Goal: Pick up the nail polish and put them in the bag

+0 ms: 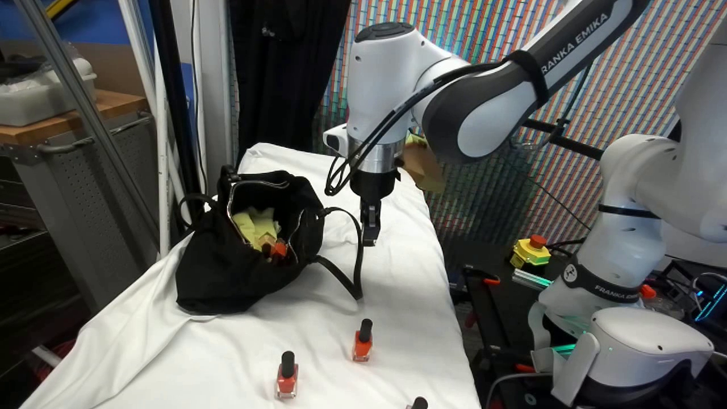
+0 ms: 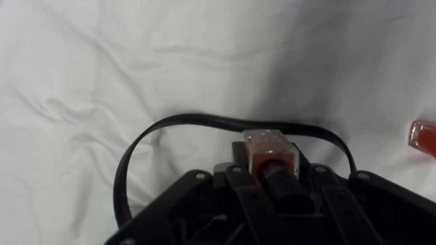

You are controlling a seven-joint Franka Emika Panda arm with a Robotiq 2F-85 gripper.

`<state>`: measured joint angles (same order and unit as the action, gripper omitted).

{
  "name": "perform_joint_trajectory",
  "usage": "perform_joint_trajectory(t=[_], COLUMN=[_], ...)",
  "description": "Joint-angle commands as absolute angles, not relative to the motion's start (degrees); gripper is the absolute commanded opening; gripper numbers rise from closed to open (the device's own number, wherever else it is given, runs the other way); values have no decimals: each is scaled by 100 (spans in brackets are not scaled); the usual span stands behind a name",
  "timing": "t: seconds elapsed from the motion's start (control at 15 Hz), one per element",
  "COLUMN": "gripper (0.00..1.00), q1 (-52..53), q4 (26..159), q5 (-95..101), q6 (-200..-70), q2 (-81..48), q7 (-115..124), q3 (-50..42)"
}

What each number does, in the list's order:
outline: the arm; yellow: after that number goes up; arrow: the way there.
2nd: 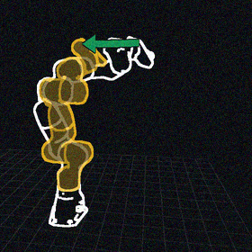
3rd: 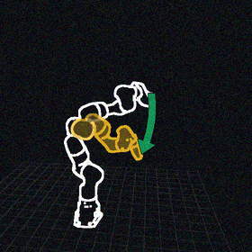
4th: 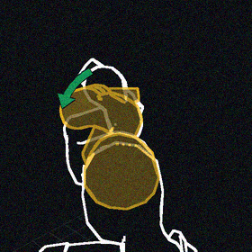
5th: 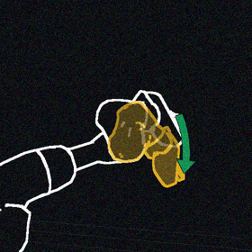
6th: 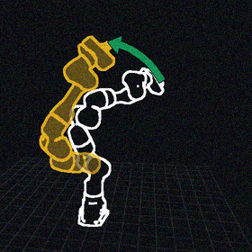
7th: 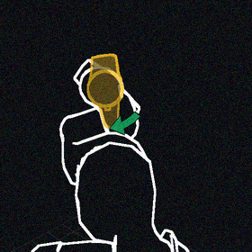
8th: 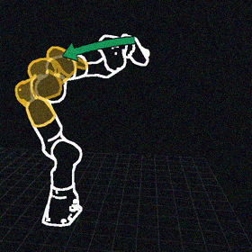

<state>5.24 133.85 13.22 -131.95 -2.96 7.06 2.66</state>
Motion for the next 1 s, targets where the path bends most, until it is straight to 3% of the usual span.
perform_joint_trajectory(t=[0.0,0.93], gripper=[21,19], q1=[529,806], q4=[12736,10649], q5=[1657,2640], q6=[-12973,-13110], q2=[-546,-2124], q7=[1114,2501], q3=[289,-132])
